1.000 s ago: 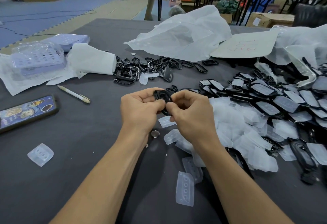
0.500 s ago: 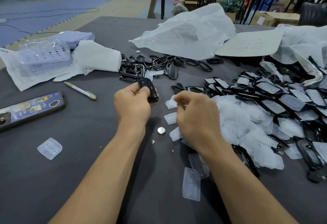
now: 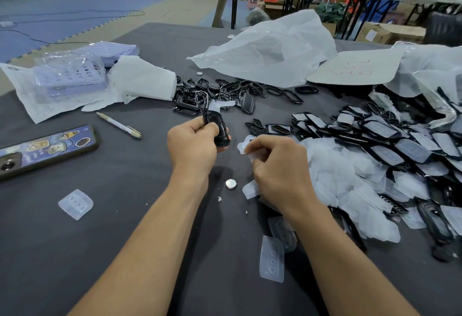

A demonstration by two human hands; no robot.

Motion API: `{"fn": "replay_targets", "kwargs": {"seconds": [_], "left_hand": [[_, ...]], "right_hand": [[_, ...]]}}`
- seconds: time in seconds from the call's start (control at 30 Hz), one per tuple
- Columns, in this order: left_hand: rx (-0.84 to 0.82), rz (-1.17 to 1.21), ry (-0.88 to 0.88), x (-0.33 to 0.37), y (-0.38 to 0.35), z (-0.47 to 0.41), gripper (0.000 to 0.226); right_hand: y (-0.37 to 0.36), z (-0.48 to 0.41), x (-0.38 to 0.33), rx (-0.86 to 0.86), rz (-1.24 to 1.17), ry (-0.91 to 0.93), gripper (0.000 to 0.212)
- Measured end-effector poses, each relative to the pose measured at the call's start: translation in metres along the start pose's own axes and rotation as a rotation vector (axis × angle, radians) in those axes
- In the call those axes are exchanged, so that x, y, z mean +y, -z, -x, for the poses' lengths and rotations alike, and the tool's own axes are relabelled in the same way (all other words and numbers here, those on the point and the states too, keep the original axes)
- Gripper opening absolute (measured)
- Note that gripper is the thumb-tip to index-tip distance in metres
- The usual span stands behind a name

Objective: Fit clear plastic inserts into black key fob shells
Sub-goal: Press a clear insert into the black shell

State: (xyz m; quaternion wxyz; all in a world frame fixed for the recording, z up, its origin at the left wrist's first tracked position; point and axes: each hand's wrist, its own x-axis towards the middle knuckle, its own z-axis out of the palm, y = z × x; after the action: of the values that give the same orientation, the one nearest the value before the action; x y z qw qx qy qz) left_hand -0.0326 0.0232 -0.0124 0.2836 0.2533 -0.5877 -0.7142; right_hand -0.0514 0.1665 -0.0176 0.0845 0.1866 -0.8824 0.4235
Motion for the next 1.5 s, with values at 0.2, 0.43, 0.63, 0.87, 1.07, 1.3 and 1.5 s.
{"fn": "replay_targets", "kwargs": {"seconds": [0.2, 0.43, 0.63, 0.87, 1.07, 1.3, 1.5], "left_hand": [[-0.08, -0.118, -0.01, -0.007, -0.005, 0.005, 0.033], [-0.153, -0.259, -0.055, -0.013, -0.012, 0.012, 0.027], [-0.2, -0.304, -0.045, -0.01, -0.017, 0.018, 0.02], [-0.2, -0.305, -0.056, -0.009, -0.019, 0.019, 0.027], [-0.205, -0.297, -0.039, -0.009, -0.02, 0.02, 0.031], [-0.283, -0.032, 0.114, -0.001, -0.024, 0.03, 0.025], [-0.24, 0.131, 0.147, -0.002, -0.023, 0.026, 0.026]], "right_hand": [[0.004, -0.005, -0.005, 0.071, -0.714, -0.237, 0.017], [0.008, -0.008, -0.008, 0.02, -0.899, -0.27, 0.026], [0.011, -0.008, -0.005, 0.033, -0.884, -0.271, 0.023], [0.009, -0.012, 0.0, 0.033, -0.809, -0.286, 0.027], [0.01, -0.011, 0.002, 0.101, -0.647, -0.216, 0.029], [0.007, -0.011, 0.003, 0.375, -0.183, 0.071, 0.022], [-0.001, -0.008, -0.004, 0.106, -0.449, -0.063, 0.021]]}}
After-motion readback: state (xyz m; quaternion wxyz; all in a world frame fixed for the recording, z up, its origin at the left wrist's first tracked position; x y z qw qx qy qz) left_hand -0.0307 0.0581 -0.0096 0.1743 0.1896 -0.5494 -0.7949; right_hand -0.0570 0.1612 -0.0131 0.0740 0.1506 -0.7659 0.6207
